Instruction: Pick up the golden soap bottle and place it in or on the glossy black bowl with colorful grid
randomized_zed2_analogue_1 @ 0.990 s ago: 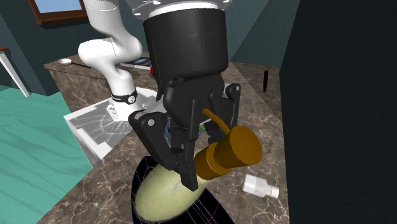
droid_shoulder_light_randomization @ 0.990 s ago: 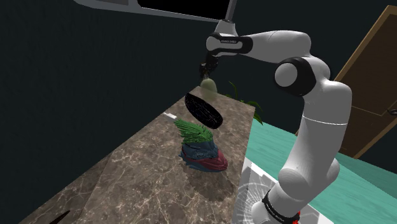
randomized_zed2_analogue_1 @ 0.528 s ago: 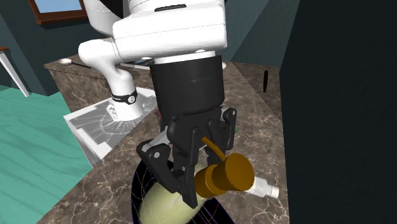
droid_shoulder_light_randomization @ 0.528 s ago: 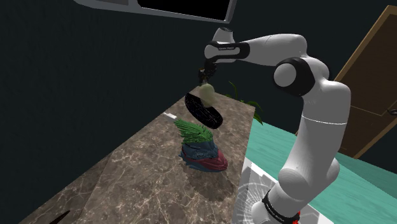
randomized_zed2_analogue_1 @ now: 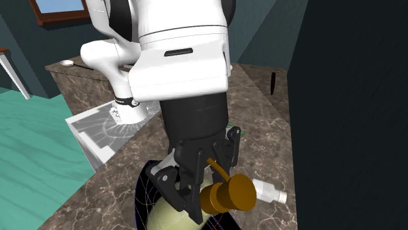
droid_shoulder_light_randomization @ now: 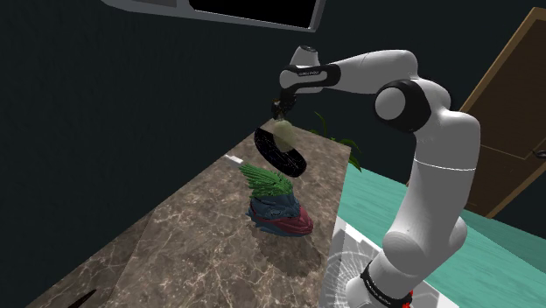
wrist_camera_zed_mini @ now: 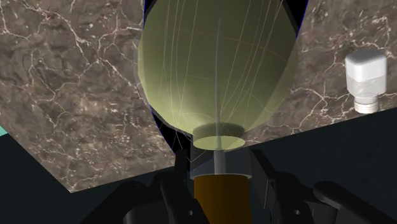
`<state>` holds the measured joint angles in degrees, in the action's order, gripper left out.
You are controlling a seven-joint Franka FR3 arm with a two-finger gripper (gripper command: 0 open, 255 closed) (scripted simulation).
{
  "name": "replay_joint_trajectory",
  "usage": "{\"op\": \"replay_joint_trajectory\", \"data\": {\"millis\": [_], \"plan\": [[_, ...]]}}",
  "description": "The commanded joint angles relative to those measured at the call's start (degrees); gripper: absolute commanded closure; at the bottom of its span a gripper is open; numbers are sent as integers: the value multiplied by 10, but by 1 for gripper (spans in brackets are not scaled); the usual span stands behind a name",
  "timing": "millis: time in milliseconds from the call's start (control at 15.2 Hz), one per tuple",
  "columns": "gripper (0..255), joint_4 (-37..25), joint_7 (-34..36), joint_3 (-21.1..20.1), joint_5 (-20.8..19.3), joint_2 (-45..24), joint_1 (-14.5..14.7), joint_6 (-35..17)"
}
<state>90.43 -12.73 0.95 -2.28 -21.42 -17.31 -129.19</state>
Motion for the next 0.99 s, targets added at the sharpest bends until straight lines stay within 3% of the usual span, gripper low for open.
{"op": "replay_joint_trajectory", "data": {"millis": [0,132,198,528,792,924], "plan": [[255,0,0,0,0,0,0,-1],[255,0,0,0,0,0,0,-1],[0,0,0,0,0,0,0,-1],[0,0,0,0,0,0,0,-1],[0,-10,0,-1,0,41,2,50],[0,-10,0,-1,0,41,2,50]]}}
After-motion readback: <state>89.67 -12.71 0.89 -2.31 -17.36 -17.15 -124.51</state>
